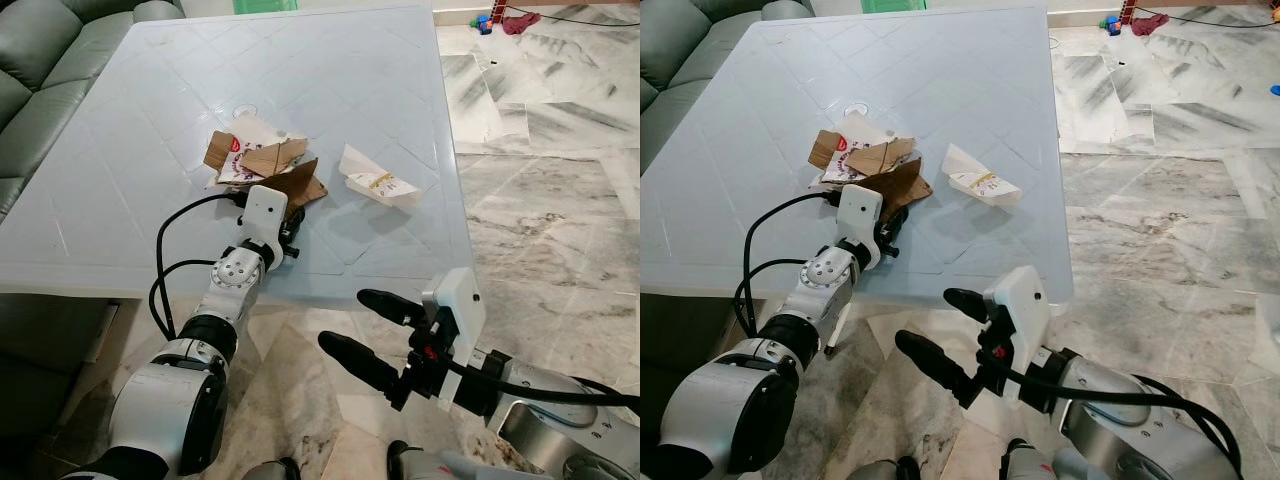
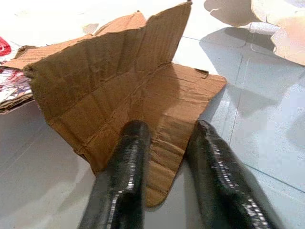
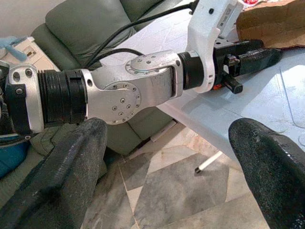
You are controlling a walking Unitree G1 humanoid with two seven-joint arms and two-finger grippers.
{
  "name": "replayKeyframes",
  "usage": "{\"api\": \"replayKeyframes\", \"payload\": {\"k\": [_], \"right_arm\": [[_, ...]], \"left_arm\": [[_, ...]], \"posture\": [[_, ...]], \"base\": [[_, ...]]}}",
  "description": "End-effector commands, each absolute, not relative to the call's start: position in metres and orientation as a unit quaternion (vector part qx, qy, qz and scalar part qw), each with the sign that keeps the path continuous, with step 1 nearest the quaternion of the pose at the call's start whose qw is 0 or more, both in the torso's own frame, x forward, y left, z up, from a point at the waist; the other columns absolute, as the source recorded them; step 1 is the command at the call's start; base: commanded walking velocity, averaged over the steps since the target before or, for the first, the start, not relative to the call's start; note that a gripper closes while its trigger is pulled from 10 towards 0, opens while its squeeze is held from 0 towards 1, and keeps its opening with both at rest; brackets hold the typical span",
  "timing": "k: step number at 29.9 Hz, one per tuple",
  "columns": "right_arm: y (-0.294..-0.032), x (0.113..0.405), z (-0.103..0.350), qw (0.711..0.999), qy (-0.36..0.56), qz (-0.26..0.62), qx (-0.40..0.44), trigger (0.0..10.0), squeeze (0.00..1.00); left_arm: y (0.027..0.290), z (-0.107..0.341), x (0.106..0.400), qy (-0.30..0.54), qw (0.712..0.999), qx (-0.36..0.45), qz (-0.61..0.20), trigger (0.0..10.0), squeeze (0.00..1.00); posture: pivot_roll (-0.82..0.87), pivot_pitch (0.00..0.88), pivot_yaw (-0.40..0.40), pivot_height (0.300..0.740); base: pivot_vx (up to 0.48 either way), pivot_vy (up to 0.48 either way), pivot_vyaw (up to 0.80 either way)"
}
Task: Picking trash to rubbish bin
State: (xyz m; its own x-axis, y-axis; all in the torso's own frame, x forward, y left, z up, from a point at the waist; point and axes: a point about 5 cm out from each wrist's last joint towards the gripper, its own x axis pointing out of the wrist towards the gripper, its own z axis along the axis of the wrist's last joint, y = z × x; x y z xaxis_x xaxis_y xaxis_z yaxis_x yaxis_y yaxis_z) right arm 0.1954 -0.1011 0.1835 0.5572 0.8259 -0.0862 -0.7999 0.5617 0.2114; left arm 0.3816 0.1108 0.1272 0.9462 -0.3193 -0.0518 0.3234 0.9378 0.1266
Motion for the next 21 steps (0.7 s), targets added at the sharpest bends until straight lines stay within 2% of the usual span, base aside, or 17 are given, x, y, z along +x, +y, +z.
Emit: {"api": "replayKeyframes", "payload": {"k": [1,11,19,21], "right_arm": [[-0.1,0.194,0.183,0.878,0.089,0.464,0.074,10.0,0.0],[-0.099,0.197,0.184,0.879,0.085,0.463,0.073,10.0,0.0],[-0.102,0.205,0.183,0.889,0.078,0.446,0.064,10.0,0.0],[-0.105,0.215,0.183,0.906,0.065,0.416,0.05,10.0,0.0]], "left_arm": [[0.121,0.12,0.38,0.032,0.986,0.064,-0.15,0.0,0.0],[0.122,0.122,0.38,0.02,0.987,0.058,-0.151,0.0,0.0],[0.127,0.136,0.38,-0.045,0.988,0.051,-0.14,0.0,0.0],[0.133,0.14,0.375,-0.085,0.987,0.05,-0.125,0.0,0.0]], "posture": [[-0.23,0.211,0.088,0.74],[-0.23,0.204,0.089,0.74],[-0.2,0.197,0.086,0.74],[-0.19,0.193,0.081,0.74]], "base": [[0.0,0.0,0.0],[0.0,0.0,0.0],[0.0,0.0,0.0],[0.0,0.0,0.0]]}}
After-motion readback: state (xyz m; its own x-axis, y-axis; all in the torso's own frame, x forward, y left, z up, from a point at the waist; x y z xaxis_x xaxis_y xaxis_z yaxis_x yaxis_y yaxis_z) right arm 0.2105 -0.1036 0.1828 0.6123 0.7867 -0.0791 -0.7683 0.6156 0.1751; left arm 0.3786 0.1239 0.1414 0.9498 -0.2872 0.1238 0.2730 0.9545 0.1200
